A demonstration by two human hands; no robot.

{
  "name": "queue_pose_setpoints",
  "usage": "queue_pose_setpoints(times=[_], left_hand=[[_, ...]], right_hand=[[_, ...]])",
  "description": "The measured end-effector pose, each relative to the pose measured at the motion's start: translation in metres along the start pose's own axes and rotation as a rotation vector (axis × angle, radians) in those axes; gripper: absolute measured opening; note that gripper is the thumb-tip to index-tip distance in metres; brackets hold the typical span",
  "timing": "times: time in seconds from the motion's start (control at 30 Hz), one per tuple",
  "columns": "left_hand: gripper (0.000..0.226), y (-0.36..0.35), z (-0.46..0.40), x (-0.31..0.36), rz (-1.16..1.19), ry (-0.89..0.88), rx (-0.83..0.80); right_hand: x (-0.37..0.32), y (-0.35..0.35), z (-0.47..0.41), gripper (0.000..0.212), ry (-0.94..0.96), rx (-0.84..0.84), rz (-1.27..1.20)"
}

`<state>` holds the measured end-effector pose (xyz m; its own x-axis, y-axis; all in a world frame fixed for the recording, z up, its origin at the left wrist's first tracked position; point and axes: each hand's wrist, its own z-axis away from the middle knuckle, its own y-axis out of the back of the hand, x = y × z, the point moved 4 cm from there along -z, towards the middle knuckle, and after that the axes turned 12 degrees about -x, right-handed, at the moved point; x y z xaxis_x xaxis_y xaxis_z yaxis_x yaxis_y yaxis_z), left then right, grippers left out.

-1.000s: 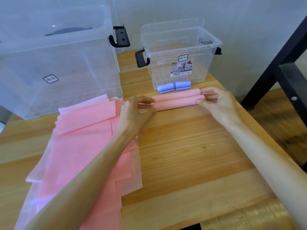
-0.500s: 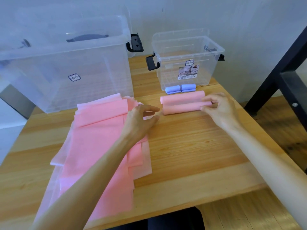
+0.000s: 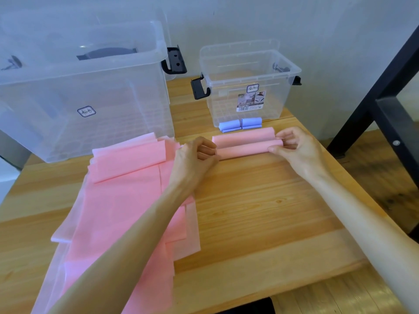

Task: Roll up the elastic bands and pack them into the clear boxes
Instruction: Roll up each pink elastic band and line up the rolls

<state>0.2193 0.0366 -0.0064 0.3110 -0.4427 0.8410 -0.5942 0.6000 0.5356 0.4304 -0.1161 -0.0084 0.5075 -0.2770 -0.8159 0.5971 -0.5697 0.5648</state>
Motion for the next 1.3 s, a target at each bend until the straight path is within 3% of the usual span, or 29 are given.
queue_pose_setpoints(times=[0.2, 0.3, 0.63, 0.93, 1.13, 1.3], left_hand=[[0.005, 0.002, -0.007, -0.002, 0.002, 0.04, -0.019], [0.019, 0.0, -0.01, -0.002, -0.065, 0.06, -0.011], [0.017, 0.002, -0.016, -0.003, -0.081, 0.082, 0.017], [0.03, 0.002, -0.026, -0.004, -0.1, 0.106, -0.013], [0.022, 0.006, -0.022, -0.007, -0.103, 0.092, -0.011], [0.038, 0.006, -0.019, -0.005, -0.093, 0.081, -0.024]], right_hand=[[0.0, 0.001, -0.005, 0.027, -0.021, 0.063, -0.009], [-0.001, -0.001, -0.008, 0.027, -0.03, 0.056, 0.023], [0.003, 0.0, -0.012, 0.028, -0.034, 0.059, 0.027], [0.006, -0.004, -0.019, 0.025, -0.043, 0.078, 0.044], [0.01, -0.004, -0.016, 0.029, -0.041, 0.076, 0.059], [0.008, -0.005, -0.016, 0.034, -0.059, 0.065, 0.057]])
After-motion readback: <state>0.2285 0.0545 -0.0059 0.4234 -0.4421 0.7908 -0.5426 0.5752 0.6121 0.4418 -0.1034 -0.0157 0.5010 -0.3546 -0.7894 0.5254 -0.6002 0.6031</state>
